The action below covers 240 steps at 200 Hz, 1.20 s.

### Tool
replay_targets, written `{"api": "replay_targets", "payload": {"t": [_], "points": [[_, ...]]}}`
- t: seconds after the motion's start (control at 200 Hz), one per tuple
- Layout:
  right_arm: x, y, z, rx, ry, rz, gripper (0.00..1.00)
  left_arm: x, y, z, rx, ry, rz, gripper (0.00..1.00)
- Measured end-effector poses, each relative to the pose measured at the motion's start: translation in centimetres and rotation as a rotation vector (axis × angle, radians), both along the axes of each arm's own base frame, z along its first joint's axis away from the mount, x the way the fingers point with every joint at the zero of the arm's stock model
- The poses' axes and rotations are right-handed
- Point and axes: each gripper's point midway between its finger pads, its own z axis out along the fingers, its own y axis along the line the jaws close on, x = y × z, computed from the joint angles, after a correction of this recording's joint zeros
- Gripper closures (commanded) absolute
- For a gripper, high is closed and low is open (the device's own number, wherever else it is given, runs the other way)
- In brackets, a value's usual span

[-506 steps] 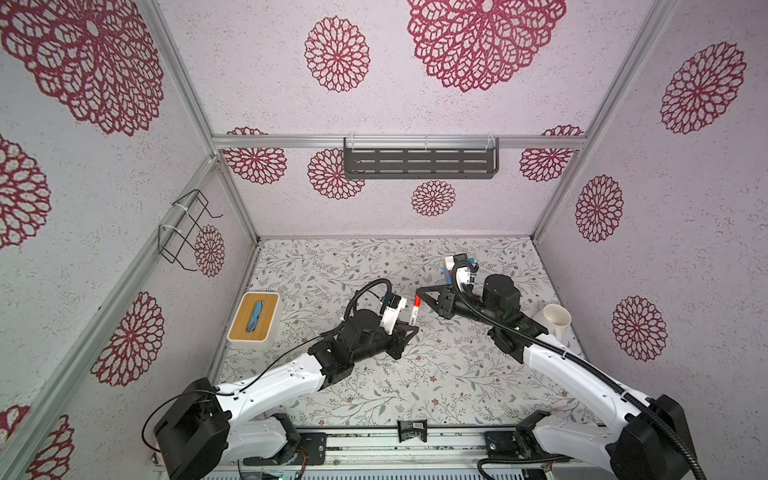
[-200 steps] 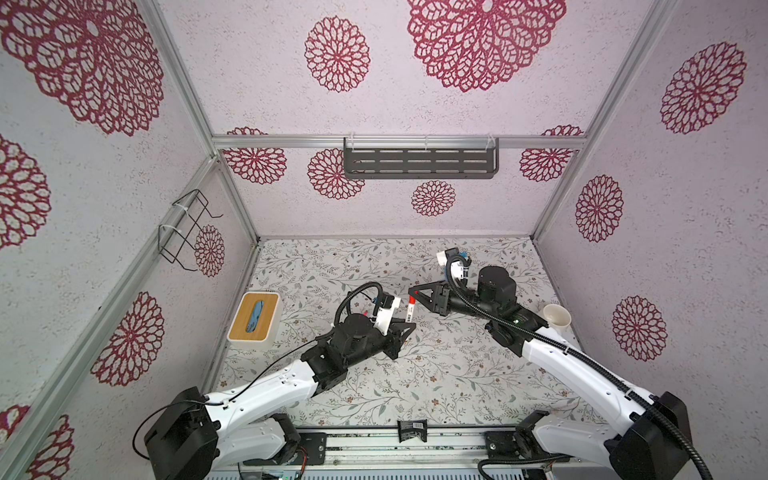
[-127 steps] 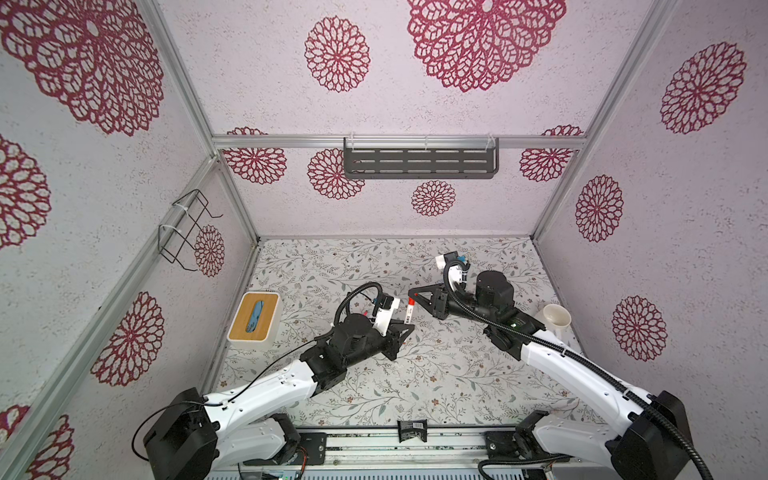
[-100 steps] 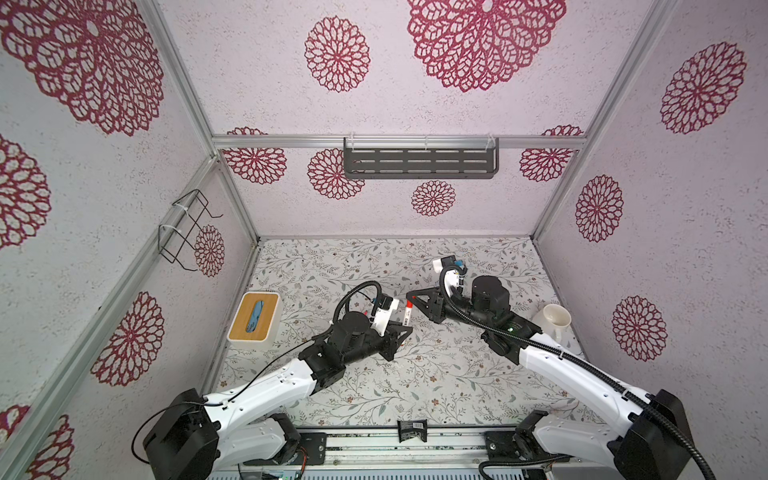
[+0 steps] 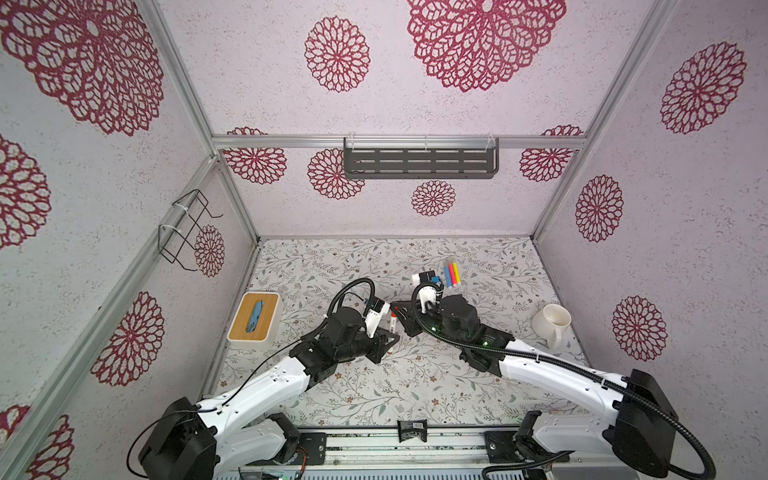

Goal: Insert the pens into the pen caps
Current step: 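Grasp the capped marker with the right gripper beside the left gripper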

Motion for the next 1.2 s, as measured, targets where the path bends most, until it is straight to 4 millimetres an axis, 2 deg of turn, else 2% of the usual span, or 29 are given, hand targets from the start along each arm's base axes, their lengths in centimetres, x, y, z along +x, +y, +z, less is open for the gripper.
{"api": "replay_targets", "payload": {"t": [0.105,0.325,0.615,0.665,0.715,0.771,0.831,0.886,0.961,1.021,1.106,1.201], "points": [[-0.6,0.1,-0.1,0.035,-0.010,0.022,1.00,-0.7,0.4,0.0,-0.007,0.025,-0.029,1.00],[-2.3,0.8,1.5,0.115,-0.054,0.112,1.00,-1.9,1.1,2.0,-0.087,0.018,-0.092,1.00],[-2.8,0.8,2.5,0.115,-0.073,0.137,1.00,-2.3,1.3,2.6,-0.110,0.016,-0.126,1.00],[-2.8,0.7,3.0,0.083,-0.069,0.140,0.87,-2.2,1.2,2.7,-0.114,0.009,-0.128,1.00],[-2.5,0.3,4.1,0.050,-0.071,0.137,0.65,-2.0,1.0,3.2,-0.127,-0.014,-0.134,1.00],[-3.0,-0.3,4.8,0.002,-0.052,0.179,0.54,-0.8,1.1,4.2,-0.151,-0.059,-0.089,1.00],[-3.9,-1.6,5.8,-0.030,-0.037,0.221,0.52,1.4,2.1,5.7,-0.183,-0.125,-0.003,1.00],[-4.3,-2.9,7.8,-0.038,-0.051,0.241,0.52,2.7,2.8,6.7,-0.204,-0.165,0.055,1.00],[-4.0,-4.3,11.0,-0.038,-0.106,0.236,0.52,2.9,2.9,7.6,-0.230,-0.201,0.075,1.00],[-3.8,-4.8,12.6,-0.044,-0.142,0.232,0.52,2.7,3.0,7.9,-0.245,-0.215,0.081,1.00],[-3.9,-4.4,12.6,-0.057,-0.146,0.260,0.51,2.4,3.1,8.2,-0.259,-0.227,0.084,1.00],[-3.6,-3.4,10.1,-0.088,-0.093,0.294,0.51,2.3,3.1,8.5,-0.268,-0.234,0.086,1.00]]}}
